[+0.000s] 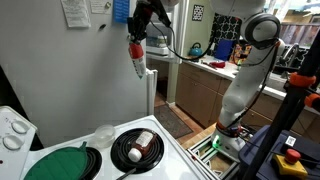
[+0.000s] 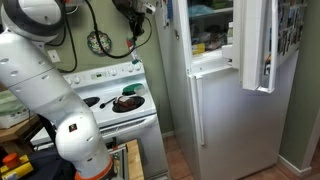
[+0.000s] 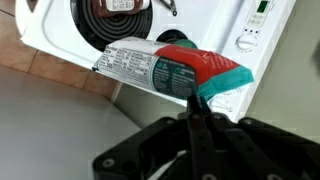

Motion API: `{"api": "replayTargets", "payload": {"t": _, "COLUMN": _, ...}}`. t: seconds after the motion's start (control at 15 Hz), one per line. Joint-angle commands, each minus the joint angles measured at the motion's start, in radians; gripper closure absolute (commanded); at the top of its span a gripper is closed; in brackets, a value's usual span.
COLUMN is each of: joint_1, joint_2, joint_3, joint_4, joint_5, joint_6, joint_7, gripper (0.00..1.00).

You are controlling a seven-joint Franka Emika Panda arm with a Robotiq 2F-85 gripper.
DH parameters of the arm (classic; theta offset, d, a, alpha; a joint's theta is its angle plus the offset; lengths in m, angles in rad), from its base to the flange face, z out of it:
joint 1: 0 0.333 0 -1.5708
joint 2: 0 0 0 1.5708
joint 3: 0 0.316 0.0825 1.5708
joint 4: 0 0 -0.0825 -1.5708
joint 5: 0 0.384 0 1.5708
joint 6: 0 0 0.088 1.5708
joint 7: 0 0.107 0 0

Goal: Remove the white and green pack from the open fridge and put it in the clear container on the stove.

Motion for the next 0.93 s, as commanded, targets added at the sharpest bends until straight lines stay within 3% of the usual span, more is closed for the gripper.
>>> {"api": "replayTargets", "payload": {"t": 0.0, "joint_1": 0.046, "joint_2": 0.065, "joint_3": 0.031, "joint_4": -0.071, "joint_5": 0.122, "joint_6": 0.088, "joint_7": -0.147, "gripper": 1.00}}
{"api": "replayTargets", "payload": {"t": 0.47, "joint_1": 0.094, "joint_2": 0.202, "joint_3": 0.074, "joint_4": -0.138, "joint_5": 0.220, "joint_6": 0.164, "joint_7": -0.409, "gripper": 1.00}}
{"api": "replayTargets", "payload": {"t": 0.87, "joint_1": 0.125, "joint_2": 0.281, "joint_3": 0.100, "joint_4": -0.152, "joint_5": 0.237, "joint_6": 0.199, "joint_7": -0.497, "gripper": 1.00}}
